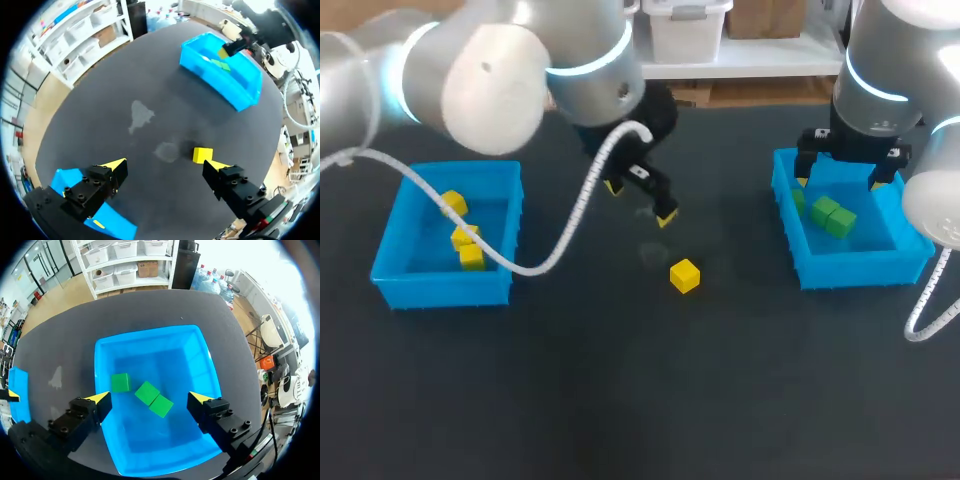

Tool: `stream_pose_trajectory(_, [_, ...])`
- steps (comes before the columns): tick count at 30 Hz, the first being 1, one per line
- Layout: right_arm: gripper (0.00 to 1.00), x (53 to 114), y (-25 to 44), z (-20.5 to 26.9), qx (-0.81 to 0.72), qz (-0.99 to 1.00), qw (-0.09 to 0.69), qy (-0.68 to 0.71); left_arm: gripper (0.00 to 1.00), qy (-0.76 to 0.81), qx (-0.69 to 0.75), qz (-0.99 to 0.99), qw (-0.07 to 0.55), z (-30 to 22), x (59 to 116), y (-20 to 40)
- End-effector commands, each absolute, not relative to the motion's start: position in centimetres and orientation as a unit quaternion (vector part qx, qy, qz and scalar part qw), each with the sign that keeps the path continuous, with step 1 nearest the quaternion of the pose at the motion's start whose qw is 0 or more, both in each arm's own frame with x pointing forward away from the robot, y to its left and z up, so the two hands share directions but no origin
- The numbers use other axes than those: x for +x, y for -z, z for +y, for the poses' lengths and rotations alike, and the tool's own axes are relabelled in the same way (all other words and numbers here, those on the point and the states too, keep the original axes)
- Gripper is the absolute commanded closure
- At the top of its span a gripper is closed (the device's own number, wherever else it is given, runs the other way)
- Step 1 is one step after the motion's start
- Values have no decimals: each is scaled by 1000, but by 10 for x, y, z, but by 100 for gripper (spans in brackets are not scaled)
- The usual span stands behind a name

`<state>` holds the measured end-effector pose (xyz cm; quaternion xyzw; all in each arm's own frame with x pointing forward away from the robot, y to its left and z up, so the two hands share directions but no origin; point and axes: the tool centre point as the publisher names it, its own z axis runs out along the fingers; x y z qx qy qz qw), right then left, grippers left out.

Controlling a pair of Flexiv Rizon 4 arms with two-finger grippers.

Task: Put the green cubes in the right bin and the yellow cubes in the left bin.

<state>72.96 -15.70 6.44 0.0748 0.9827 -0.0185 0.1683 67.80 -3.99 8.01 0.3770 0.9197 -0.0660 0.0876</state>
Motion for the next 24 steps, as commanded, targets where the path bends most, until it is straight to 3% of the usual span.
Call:
stream_pose_trajectory(1, [0, 728, -65, -158, 75, 982, 170, 18, 0, 54, 369, 925, 71, -51, 674, -68])
stream_pose_trajectory(24, [0, 728, -65, -158, 75, 982, 170, 18, 0, 42, 383, 921, 48, -79, 636, -40])
